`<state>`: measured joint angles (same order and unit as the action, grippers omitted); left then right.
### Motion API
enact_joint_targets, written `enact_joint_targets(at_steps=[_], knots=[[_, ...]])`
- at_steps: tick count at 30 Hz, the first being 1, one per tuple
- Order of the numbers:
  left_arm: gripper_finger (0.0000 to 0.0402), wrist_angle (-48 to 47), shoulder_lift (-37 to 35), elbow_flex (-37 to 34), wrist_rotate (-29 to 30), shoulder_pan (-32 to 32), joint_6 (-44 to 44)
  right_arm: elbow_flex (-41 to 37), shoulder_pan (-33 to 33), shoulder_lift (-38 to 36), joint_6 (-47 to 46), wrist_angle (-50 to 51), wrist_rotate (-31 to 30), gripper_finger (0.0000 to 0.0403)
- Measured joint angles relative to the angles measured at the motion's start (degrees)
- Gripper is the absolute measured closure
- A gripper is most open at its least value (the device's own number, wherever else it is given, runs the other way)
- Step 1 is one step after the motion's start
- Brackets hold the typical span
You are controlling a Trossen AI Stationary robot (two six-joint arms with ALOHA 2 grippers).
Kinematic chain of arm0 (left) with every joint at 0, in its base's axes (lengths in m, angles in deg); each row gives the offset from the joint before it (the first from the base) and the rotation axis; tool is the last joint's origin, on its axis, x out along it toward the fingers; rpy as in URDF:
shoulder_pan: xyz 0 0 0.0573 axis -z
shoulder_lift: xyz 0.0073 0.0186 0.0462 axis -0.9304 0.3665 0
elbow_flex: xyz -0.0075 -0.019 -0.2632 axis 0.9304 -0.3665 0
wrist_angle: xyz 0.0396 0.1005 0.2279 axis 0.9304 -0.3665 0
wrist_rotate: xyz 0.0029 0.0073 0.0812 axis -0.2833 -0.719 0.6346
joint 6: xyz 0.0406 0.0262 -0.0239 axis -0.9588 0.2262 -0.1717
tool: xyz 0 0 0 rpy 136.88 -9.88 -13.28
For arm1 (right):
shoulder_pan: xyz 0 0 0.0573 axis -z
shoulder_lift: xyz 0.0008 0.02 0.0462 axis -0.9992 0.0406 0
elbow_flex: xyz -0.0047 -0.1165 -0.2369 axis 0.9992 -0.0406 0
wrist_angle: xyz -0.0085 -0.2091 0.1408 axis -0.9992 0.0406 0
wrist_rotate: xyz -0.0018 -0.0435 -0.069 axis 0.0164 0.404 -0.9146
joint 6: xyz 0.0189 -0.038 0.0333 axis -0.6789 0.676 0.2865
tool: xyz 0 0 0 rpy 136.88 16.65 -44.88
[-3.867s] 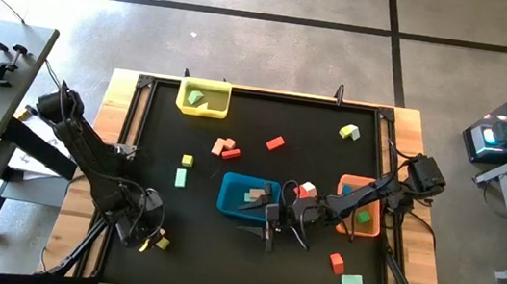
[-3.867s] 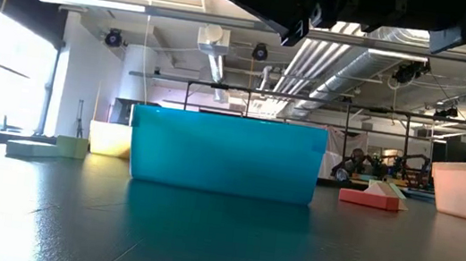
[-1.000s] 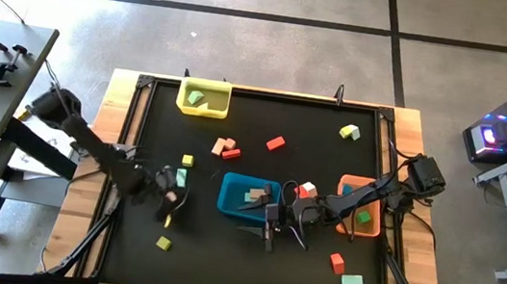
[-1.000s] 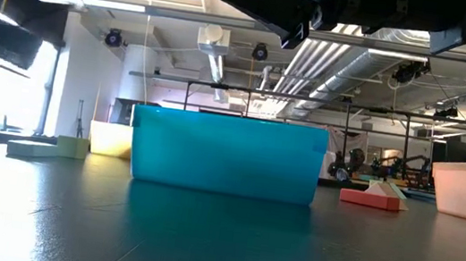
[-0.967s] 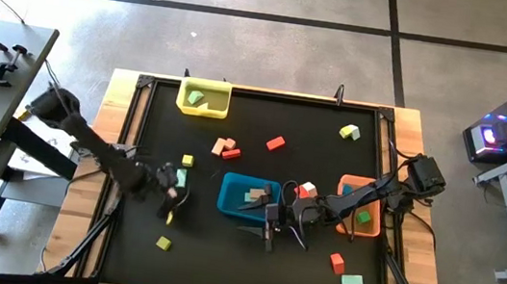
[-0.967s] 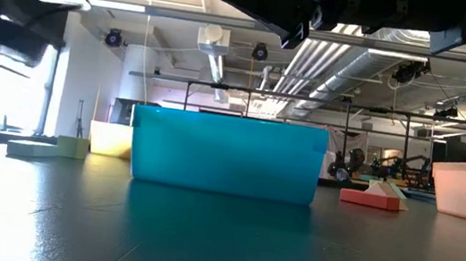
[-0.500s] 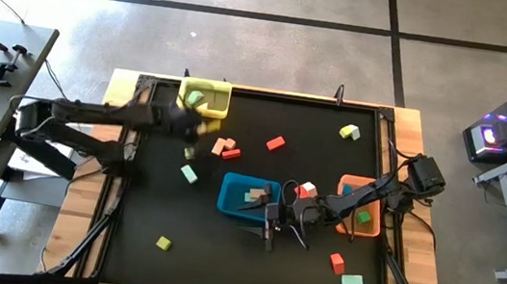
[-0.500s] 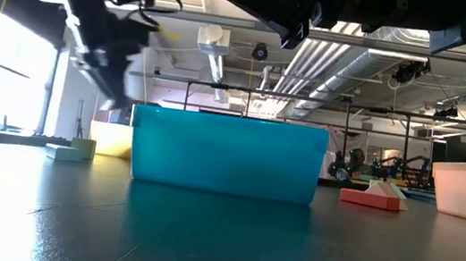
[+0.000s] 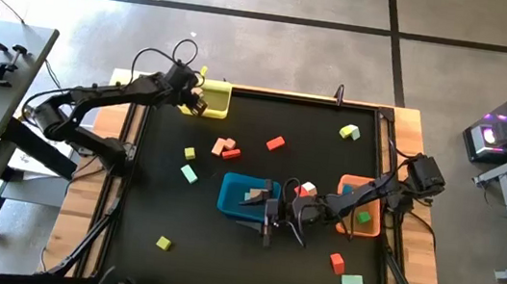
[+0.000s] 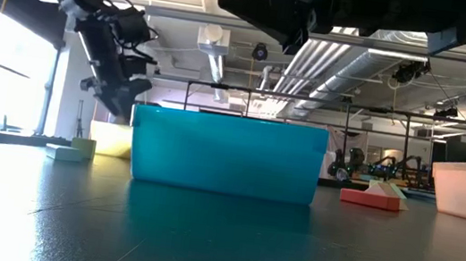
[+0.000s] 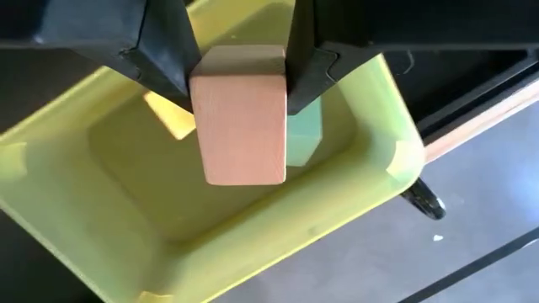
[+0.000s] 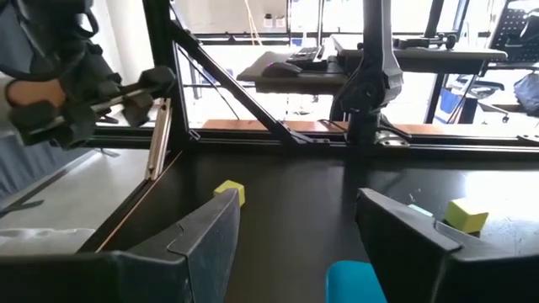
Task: Sort blocks by size
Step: Put the pink triangular block into the yellow bin, then put the light orange square block into the orange bin
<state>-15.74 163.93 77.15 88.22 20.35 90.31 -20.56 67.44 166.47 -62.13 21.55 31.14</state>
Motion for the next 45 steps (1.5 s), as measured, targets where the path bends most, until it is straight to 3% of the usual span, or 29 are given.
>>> enact_joint_targets(at_steps=[11,16,20,27,32,36,40,45], knots=[[0.0188,-1.77,-5.77,-0.44,-0.21,-1.53,-2.5,0.0,-0.02,0.0,-2.4,0.02,-0.02,0.0169],[0.0188,1.19,-13.29,-6.78,-3.85,1.91,0.78,0.0,-0.02,0.0,-2.41,0.02,-0.04,0.0169],[0.0188,7.36,-20.2,-15.14,-7.34,8.18,6.21,0.0,-0.02,0.0,-2.42,0.01,-0.68,0.0169],[0.0188,20.21,-30.49,-26.68,-8.05,23.52,16.35,-0.02,1.18,0.0,-2.8,-1.12,-5.81,0.0169],[0.0188,25.08,-35.38,-27.87,-8.02,33.68,18.7,1.9,6.31,0.0,-8.73,1.59,-3.6,0.0169],[0.0188,24.75,-38.25,-24.87,-7.74,40.75,18.21,7.08,11.23,0.0,-10.31,13.86,1.19,0.0169],[0.0188,18.86,-39.79,-19.69,-2.79,48.02,15.38,13.33,15.27,0.0,-8.58,26.43,3.32,0.0169],[0.0188,2.29,-39.71,-11.47,13.02,56.99,15.86,19.11,19.18,0.79,-4.1,35.23,6.09,0.0169]])
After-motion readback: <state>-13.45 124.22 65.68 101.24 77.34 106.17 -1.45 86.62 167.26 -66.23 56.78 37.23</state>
